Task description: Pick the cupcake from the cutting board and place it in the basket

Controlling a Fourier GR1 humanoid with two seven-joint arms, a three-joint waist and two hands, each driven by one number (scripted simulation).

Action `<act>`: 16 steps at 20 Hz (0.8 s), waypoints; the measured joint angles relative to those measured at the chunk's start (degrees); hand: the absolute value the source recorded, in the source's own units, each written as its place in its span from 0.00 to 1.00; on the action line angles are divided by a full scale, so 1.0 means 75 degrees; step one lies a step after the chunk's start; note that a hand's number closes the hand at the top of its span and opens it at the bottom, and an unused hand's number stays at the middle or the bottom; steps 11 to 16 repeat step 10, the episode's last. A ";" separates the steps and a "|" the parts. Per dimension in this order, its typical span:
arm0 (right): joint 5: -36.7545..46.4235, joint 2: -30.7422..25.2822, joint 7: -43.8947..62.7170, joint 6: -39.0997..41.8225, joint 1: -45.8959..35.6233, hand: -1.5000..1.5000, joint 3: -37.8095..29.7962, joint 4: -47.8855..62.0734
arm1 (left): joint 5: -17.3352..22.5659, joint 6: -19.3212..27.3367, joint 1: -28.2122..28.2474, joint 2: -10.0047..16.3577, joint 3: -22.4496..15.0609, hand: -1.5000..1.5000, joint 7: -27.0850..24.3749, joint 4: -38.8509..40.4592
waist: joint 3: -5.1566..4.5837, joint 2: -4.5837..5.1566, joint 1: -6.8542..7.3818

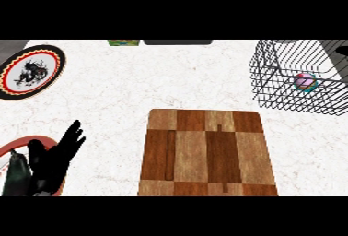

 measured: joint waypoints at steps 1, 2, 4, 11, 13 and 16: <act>-0.0087 0.0029 0.0027 -0.0061 0.0017 0.00 -0.0085 -0.0074 | 0.0048 -0.0046 0.0005 0.0037 0.0043 0.50 0.0050 -0.0016 | -0.0008 -0.0005 -0.0013; -0.0168 0.0005 0.0024 -0.0107 0.0037 0.00 -0.0186 -0.0103 | 0.0033 -0.0024 -0.0001 0.0002 0.0039 0.50 0.0063 0.0006 | -0.0006 -0.0008 -0.0024; -0.0354 -0.0042 0.0123 -0.0145 0.0061 0.00 -0.0390 -0.0220 | 0.0009 0.0004 0.0028 -0.0030 0.0021 0.50 0.0143 -0.0054 | -0.0005 -0.0020 -0.0048; -0.0901 -0.0712 0.0308 0.0081 0.0496 0.00 -0.1209 -0.0427 | 0.0004 -0.0046 0.0056 -0.0019 0.0137 0.50 0.0067 0.0034 | -0.0004 -0.0040 -0.0124; -0.0901 -0.0712 0.0308 0.0081 0.0496 0.00 -0.1209 -0.0427 | 0.0004 -0.0046 0.0056 -0.0019 0.0137 0.50 0.0067 0.0034 | -0.0004 -0.0040 -0.0124; -0.0901 -0.0712 0.0308 0.0081 0.0496 0.00 -0.1209 -0.0427 | 0.0004 -0.0046 0.0056 -0.0019 0.0137 0.50 0.0067 0.0034 | -0.0004 -0.0040 -0.0124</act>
